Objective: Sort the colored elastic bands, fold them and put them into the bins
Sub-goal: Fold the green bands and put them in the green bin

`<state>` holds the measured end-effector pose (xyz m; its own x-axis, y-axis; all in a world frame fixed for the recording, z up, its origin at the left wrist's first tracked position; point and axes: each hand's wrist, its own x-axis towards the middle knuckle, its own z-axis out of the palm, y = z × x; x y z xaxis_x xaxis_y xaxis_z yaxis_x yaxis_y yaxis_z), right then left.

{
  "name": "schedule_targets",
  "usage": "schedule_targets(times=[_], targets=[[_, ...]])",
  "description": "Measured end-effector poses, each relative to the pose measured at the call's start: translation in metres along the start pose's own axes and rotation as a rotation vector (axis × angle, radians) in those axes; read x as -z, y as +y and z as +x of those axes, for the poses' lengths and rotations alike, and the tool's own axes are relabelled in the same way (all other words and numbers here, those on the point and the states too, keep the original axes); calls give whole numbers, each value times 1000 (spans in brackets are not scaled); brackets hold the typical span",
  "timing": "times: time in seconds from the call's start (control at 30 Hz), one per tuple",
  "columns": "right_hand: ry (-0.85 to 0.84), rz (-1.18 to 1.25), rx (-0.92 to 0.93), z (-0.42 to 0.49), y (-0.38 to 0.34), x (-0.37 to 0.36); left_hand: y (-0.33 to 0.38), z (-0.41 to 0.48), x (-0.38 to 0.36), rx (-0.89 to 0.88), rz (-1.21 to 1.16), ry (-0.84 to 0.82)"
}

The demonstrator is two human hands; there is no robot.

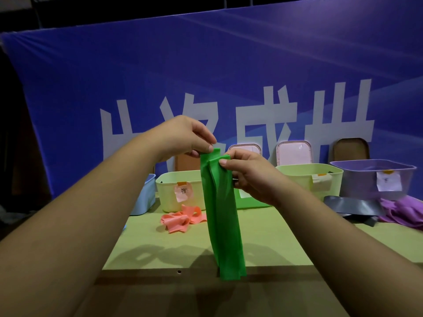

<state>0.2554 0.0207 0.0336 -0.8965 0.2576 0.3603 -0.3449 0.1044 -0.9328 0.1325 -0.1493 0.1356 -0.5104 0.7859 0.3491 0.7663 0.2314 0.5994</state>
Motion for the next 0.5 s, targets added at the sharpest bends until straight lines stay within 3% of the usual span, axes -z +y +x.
schedule_targets(times=[0.5], targets=[[146, -124, 113, 2, -1, 3, 5, -2, 1, -18, -58, 154]])
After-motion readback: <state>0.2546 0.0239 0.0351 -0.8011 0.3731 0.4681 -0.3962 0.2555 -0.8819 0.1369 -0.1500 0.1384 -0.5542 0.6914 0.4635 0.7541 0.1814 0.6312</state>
